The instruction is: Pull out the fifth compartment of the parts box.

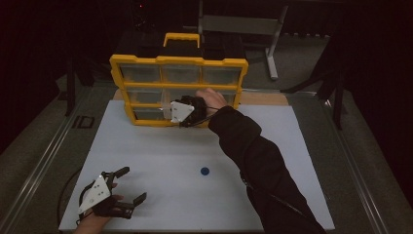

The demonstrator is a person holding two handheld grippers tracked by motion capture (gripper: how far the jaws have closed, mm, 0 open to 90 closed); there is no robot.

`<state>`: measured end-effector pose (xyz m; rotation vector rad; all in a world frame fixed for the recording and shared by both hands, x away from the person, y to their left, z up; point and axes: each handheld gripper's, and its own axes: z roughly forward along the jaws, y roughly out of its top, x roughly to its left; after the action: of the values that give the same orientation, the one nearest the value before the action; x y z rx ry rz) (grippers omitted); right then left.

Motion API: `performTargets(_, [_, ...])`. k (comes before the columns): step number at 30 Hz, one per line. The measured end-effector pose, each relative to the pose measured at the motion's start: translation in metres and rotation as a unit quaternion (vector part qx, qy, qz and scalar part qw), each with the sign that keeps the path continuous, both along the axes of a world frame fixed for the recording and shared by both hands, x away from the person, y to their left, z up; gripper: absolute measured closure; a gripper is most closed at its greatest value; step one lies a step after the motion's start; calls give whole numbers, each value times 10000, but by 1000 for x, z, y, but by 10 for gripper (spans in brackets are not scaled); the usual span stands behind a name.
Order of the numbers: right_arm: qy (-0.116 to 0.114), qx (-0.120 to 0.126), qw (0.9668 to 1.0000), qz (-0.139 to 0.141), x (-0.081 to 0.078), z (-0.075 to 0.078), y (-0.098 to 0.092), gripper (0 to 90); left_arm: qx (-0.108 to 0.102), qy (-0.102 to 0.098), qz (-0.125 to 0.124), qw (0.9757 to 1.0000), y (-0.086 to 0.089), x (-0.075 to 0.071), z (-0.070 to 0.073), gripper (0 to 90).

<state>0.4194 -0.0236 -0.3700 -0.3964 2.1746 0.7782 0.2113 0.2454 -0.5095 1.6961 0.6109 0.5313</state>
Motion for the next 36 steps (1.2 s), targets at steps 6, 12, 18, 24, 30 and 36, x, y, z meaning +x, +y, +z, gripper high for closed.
performTargets(6, [47, -73, 10000, 35, -4, 4, -1, 748, 7, 0, 1, 10000, 0, 0, 0, 0])
performTargets(12, [143, -6, 9999, 59, -11, 6, -2, 748, 19, 3, -1, 10000, 0, 0, 0, 0])
performTargets(18, [160, -17, 9998, 83, -18, 7, -2, 747, 22, -1, -6, 10000, 0, 0, 0, 0])
performTargets(24, [222, 7, 9997, 70, -27, 9, -2, 747, 22, -3, -14, 10000, -1, 0, 0, 0])
performTargets(30, [335, 49, 9994, 23, -33, 9, 0, 745, 24, 1, -19, 10000, -1, 0, 0, 0])
performTargets(36, [456, -25, 9990, 13, -34, 6, 2, 745, 29, -1, -22, 10000, -1, 0, 0, 0])
